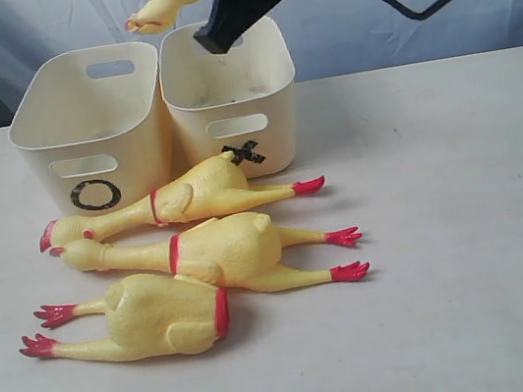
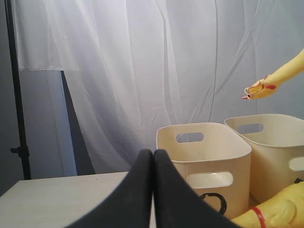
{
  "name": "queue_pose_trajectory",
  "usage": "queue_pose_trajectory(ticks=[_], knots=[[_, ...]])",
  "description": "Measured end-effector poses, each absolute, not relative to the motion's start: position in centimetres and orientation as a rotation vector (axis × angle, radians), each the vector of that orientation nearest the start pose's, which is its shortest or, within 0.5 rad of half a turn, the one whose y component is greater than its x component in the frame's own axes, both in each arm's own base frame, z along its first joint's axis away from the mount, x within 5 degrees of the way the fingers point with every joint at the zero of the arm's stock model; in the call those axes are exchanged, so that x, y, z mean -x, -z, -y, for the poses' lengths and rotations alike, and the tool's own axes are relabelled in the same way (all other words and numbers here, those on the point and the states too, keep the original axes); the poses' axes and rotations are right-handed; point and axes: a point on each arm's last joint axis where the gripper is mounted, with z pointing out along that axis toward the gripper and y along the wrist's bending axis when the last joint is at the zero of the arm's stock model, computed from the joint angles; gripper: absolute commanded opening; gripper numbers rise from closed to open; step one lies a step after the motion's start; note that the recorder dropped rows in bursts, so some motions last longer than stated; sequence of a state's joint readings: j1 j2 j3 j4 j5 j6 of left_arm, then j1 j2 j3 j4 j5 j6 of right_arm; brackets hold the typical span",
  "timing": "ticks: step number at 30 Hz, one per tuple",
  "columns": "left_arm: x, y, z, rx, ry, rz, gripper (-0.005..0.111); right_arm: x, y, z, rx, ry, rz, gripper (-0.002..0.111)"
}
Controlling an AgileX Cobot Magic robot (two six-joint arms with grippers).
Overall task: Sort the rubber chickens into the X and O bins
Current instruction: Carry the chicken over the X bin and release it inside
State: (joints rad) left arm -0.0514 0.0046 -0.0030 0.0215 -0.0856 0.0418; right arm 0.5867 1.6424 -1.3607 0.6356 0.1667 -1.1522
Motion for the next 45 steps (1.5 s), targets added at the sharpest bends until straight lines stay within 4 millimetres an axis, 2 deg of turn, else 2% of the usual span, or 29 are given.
queue_pose_trajectory(ticks=[8, 18, 22, 35, 45], knots=[[-5.5, -22.2, 0.3, -0.082, -0.009, -1.397, 0.0, -35.6, -32.4, -21.1, 0.946, -0.028, -1.61, -0.001], [-5.5, -22.2, 0.3, -0.077, -0.003, -1.398, 0.0, -38.9, -26.0, -22.1, 0.928, 0.053, -1.688, -0.001], [-5.5, -22.2, 0.3, -0.074, 0.001, -1.398, 0.0, -39.9, -24.3, -22.5, 0.902, 0.052, -1.722, -0.001], [-5.5, -22.2, 0.3, -0.074, 0.001, -1.398, 0.0, -42.5, -22.8, -23.9, 0.738, -0.047, -1.781, -0.001], [-5.5, -22.2, 0.3, -0.074, 0.001, -1.398, 0.0, -43.4, -20.9, -24.3, 0.705, -0.069, -1.821, -0.001]])
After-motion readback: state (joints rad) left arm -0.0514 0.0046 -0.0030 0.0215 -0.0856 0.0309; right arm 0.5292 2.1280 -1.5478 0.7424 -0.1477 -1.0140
